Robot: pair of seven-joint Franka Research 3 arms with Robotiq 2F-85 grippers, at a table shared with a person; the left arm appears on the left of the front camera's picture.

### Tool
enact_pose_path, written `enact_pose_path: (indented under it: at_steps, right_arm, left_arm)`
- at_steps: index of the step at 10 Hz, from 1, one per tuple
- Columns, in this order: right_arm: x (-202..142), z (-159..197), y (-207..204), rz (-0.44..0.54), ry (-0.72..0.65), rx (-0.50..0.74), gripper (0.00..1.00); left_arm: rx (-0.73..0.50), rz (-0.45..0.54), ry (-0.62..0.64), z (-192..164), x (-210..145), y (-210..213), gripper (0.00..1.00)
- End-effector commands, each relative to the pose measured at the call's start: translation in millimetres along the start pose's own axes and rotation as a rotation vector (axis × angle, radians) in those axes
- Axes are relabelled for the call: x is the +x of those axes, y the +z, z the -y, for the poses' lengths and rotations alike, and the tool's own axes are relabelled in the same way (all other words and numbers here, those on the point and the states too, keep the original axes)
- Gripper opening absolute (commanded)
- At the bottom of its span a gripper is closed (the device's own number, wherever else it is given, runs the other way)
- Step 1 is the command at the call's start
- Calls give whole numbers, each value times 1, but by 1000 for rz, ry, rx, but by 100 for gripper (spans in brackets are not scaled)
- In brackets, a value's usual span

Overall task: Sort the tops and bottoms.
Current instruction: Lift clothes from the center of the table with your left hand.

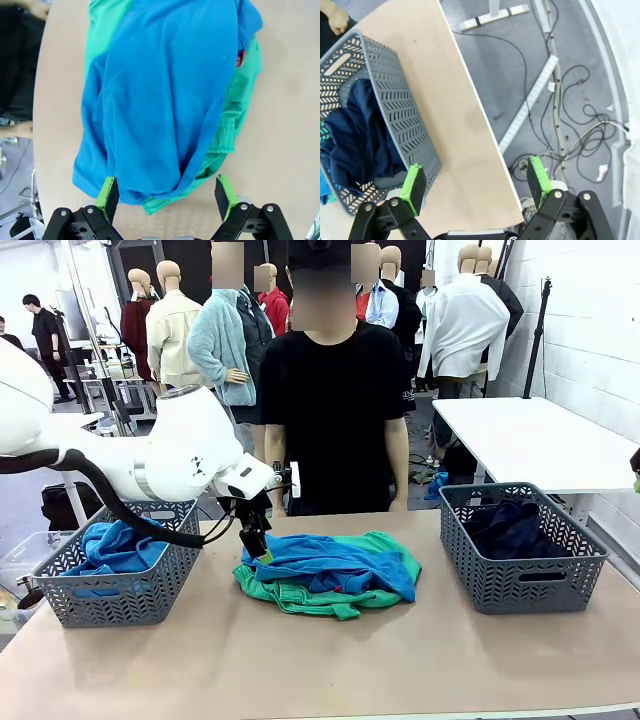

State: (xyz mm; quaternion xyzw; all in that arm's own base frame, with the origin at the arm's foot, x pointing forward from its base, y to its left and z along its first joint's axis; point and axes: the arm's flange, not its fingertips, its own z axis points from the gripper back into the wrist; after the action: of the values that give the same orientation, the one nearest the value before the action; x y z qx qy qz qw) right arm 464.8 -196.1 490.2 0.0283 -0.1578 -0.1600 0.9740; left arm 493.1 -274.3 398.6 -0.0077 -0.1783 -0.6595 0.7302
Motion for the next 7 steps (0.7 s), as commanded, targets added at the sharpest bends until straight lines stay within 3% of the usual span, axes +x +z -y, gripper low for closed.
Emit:
enact_pose_path:
  at_steps: [1,4,5,6,7]
  right_arm:
    - [0,-1,2,-11,-10,-15,100]
    - [0,-1,2,-11,-10,-15,100]
    - [0,-1,2,-11,-10,-15,100]
    - [0,-1,2,-11,-10,-15,100]
    - [0,-1,2,-11,-10,-15,100]
  left_arm:
    - [-7,32,-30,-5,5,-13,100]
    - [-80,-4,26,-6,7,-37,100]
    - [-101,-50,108,-12,8,-29,100]
    - [-48,-2,-2,5,6,-36,100]
    - [-48,-2,-2,5,6,-36,100]
